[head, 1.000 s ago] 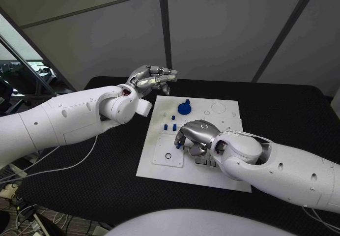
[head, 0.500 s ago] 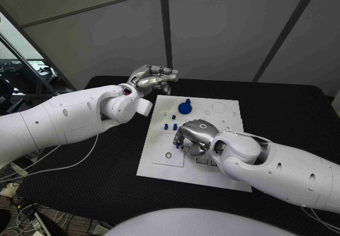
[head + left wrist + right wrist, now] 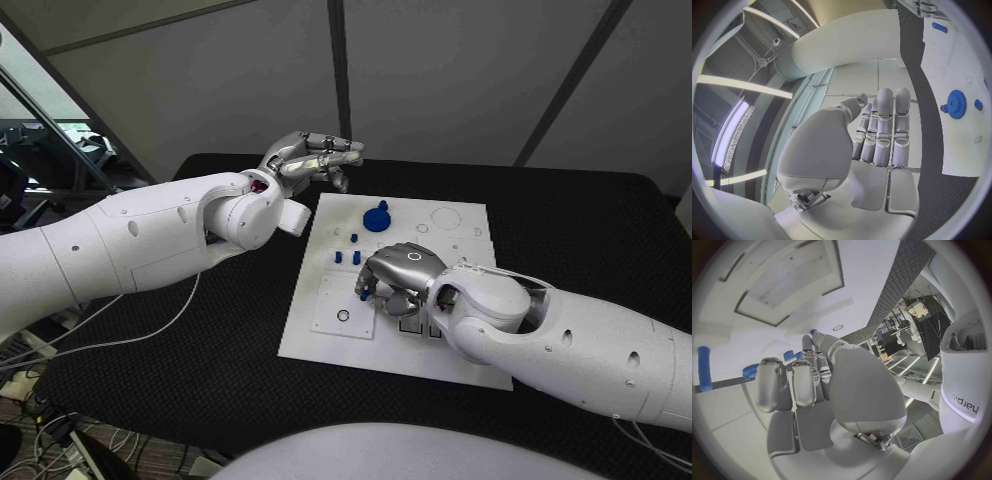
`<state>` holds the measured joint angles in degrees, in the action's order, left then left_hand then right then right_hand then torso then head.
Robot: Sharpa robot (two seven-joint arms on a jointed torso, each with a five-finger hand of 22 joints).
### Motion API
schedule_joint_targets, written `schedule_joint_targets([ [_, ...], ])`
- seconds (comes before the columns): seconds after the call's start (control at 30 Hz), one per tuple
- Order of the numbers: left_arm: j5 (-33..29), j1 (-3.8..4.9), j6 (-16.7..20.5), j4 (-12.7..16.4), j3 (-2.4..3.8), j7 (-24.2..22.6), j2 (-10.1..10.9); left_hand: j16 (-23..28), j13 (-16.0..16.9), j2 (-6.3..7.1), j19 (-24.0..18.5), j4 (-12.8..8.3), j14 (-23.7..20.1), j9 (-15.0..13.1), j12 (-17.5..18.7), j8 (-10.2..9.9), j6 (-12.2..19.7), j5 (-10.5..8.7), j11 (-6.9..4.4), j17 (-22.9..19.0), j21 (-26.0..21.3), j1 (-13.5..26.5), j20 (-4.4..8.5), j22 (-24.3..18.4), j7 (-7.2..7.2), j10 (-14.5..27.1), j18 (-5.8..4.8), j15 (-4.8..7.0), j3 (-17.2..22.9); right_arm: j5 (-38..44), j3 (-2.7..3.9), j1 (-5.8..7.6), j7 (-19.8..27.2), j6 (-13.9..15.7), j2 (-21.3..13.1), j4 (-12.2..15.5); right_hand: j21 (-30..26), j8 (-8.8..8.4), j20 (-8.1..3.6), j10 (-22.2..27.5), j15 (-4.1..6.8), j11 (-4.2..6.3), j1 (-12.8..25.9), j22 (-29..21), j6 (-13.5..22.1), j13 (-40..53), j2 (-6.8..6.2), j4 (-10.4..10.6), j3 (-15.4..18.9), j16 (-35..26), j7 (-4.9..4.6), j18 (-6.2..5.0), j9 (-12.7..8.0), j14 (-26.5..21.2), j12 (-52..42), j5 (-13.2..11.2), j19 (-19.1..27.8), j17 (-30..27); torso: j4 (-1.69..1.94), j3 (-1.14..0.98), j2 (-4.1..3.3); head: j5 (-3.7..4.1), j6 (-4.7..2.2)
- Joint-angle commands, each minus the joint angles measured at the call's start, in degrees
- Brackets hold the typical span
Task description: Assemble the parts on the task board
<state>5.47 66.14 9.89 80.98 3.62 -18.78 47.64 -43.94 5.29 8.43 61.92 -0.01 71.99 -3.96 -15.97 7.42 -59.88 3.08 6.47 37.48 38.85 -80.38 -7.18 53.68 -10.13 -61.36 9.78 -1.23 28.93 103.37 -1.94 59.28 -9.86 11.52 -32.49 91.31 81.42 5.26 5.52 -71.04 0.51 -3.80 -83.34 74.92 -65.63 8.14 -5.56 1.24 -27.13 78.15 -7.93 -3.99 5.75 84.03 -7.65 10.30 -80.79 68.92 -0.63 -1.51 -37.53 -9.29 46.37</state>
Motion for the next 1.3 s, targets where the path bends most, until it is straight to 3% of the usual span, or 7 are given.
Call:
schedule_joint_targets([
  [0.03, -0.32, 0.13, -0.84, 0.03, 0.03, 0.04, -0.03, -0.25, 0.07, -0.09, -0.41, 0.10, -0.38, 0.01, -0.19, 0.05, 0.09, -0.04, -0.20, -0.05, -0.11, 0.35, 0.14, -0.06, -0.28, 0.38, 0.69, -0.12, -0.34, 1.35, 0.00, 0.04, -0.51, -0.58, 0.02, 0.00, 0.33, 0.29, -0.11, -0.32, 0.28, 0.11, 0.46, 2.20, -0.29, 0.06, -0.05, -0.32, 0.06, -0.36, 0.00, 0.87, 0.08, 2.38, 0.22, 0.30, -0.44, -0.05, -0.02, -0.06, 0.00, 0.00, 0.05],
  [0.43, -0.32, 0.13, -1.07, -0.04, -0.03, 0.29, -0.13, -0.30, 0.06, -0.11, -0.43, 0.09, -0.46, 0.02, -0.22, 0.05, 0.13, -0.03, -0.19, -0.14, -0.16, 0.36, 0.13, -0.09, -0.29, 0.45, 0.69, -0.13, -0.37, 1.65, 0.01, 0.04, -0.26, -1.61, 0.66, -0.03, 0.46, -0.22, -0.05, 0.05, 0.15, -0.03, 1.96, 2.34, 0.38, -0.07, -0.54, -0.12, 0.54, -0.63, -0.16, 0.89, -0.02, 2.26, 1.02, -0.11, -0.46, -0.68, 0.01, 0.00, 0.02, 0.00, 0.07],
  [0.5, -0.32, 0.14, -1.09, -0.03, -0.03, 0.33, -0.13, -0.30, 0.06, -0.11, -0.43, 0.09, -0.46, 0.02, -0.22, 0.05, 0.13, -0.03, -0.19, -0.14, -0.16, 0.36, 0.13, -0.09, -0.29, 0.45, 0.69, -0.13, -0.37, 1.58, 0.00, 0.04, -0.34, -1.85, 0.77, -0.27, -0.03, -1.70, 0.32, 2.08, -0.51, -0.84, 3.45, 1.59, 3.18, -0.60, -1.19, 0.53, 0.79, -0.96, -1.17, 0.74, -0.70, 2.10, 2.43, -0.42, 0.11, -1.33, 0.02, 0.01, 0.05, 0.00, 0.03],
  [0.6, -0.32, 0.15, -1.12, -0.03, -0.04, 0.40, -0.13, -0.37, 0.05, -0.15, -0.46, 0.14, -0.55, 0.03, -0.24, 0.04, 0.17, -0.04, -0.16, -0.23, -0.23, 0.44, 0.11, -0.13, -0.31, 0.53, 0.69, -0.15, -0.42, 1.49, 0.00, 0.05, -0.36, -2.10, 0.81, -0.58, -1.70, -1.85, 1.21, 5.81, -1.60, -2.24, 5.12, -0.92, 6.39, -1.66, -2.33, 1.22, 1.23, -1.43, -2.28, 0.16, -1.50, 1.81, 4.12, -0.49, 1.92, -2.20, 0.00, 0.02, 0.09, -0.02, 0.08],
  [0.77, -0.32, 0.16, -1.17, -0.08, -0.05, 0.50, -0.10, -0.41, 0.05, -0.19, -0.48, 0.20, -0.59, 0.03, -0.26, 0.04, 0.19, -0.04, -0.14, -0.29, -0.27, 0.52, 0.10, -0.15, -0.33, 0.58, 0.68, -0.17, -0.46, 0.94, 0.00, 0.05, 0.43, -1.29, 0.83, -0.94, -3.45, -1.67, 2.05, 8.56, -2.26, -3.09, 5.80, -3.46, 7.77, -2.59, -2.95, 1.38, 1.82, -2.33, -2.90, -0.49, -1.77, 1.35, 4.01, -1.06, 3.66, -3.82, -0.04, 0.01, 0.08, -0.03, -0.01],
  [1.13, -0.32, 0.17, -1.39, -0.22, -0.10, 0.71, -0.14, -0.43, 0.04, -0.20, -0.49, 0.19, -0.62, 0.04, -0.27, 0.04, 0.22, -0.04, -0.14, -0.32, -0.30, 0.51, 0.09, -0.17, -0.32, 0.62, 0.68, -0.18, -0.46, 0.54, 0.00, 0.04, 1.86, 4.71, -0.05, -0.16, -4.00, -1.47, 2.42, 9.58, -2.48, -3.27, 5.84, -4.18, 8.07, -3.09, -3.03, 1.23, 2.39, -2.89, -3.01, -0.69, -1.73, 1.11, 3.49, -1.07, 4.02, -4.97, -0.05, -0.08, 0.08, 0.07, -0.40],
  [1.3, -0.32, 0.17, -1.43, -0.15, -0.14, 0.76, 0.06, -0.44, 0.04, -0.20, -0.50, 0.18, -0.64, 0.04, -0.27, 0.03, 0.23, -0.04, -0.14, -0.34, -0.31, 0.50, 0.09, -0.17, -0.32, 0.64, 0.68, -0.18, -0.47, -0.27, 0.04, 0.04, 2.49, 8.78, -2.95, 2.61, -3.97, -1.46, 2.40, 9.24, -2.38, -3.12, 5.75, -4.12, 8.09, -3.14, -3.13, 1.12, 2.57, -3.03, -2.82, -0.68, -1.71, 1.06, 3.04, -0.58, 3.89, -5.31, -0.05, -0.11, 0.03, 0.30, -0.89],
])
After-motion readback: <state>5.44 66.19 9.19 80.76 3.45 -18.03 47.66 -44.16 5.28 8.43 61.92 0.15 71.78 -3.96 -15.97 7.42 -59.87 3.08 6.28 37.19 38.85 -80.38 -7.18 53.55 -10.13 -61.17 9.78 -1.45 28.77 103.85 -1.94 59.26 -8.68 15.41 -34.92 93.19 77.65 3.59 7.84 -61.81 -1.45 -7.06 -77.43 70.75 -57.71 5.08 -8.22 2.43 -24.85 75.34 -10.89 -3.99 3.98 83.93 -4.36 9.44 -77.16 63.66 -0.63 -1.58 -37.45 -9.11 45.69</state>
